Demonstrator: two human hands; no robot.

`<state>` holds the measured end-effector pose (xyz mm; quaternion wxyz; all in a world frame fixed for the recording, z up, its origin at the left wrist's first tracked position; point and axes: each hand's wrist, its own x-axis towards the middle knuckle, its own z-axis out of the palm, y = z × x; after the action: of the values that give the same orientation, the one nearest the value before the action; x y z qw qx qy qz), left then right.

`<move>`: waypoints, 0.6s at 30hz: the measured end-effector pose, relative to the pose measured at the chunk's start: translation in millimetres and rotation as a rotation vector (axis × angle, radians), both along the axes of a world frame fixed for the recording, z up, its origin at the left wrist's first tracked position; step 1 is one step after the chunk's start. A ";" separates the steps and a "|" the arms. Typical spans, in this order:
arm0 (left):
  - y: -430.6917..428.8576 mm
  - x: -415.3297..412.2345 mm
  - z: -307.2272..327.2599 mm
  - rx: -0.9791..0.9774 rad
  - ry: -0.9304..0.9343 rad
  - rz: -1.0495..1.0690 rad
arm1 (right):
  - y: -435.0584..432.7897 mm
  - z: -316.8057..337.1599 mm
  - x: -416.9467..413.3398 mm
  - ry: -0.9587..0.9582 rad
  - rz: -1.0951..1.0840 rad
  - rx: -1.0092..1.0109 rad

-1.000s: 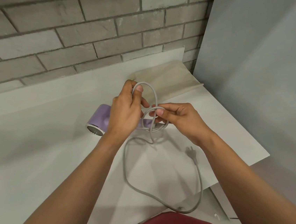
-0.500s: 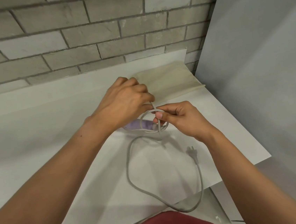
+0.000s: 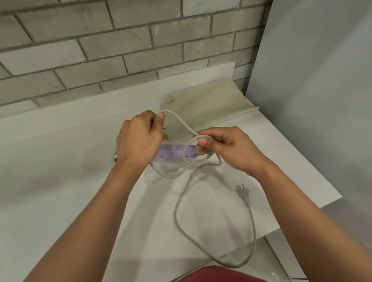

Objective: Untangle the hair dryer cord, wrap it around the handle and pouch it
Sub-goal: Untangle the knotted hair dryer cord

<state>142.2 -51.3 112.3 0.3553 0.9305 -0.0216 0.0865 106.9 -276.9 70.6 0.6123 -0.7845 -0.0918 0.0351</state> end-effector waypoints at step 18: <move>-10.6 3.8 8.1 0.386 -0.320 -0.389 | -3.0 2.6 8.7 -0.029 -0.017 0.024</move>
<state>146.0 -61.9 120.4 0.1741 0.9338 -0.2708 0.1563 115.6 -279.9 73.2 0.6205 -0.7783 -0.0944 0.0175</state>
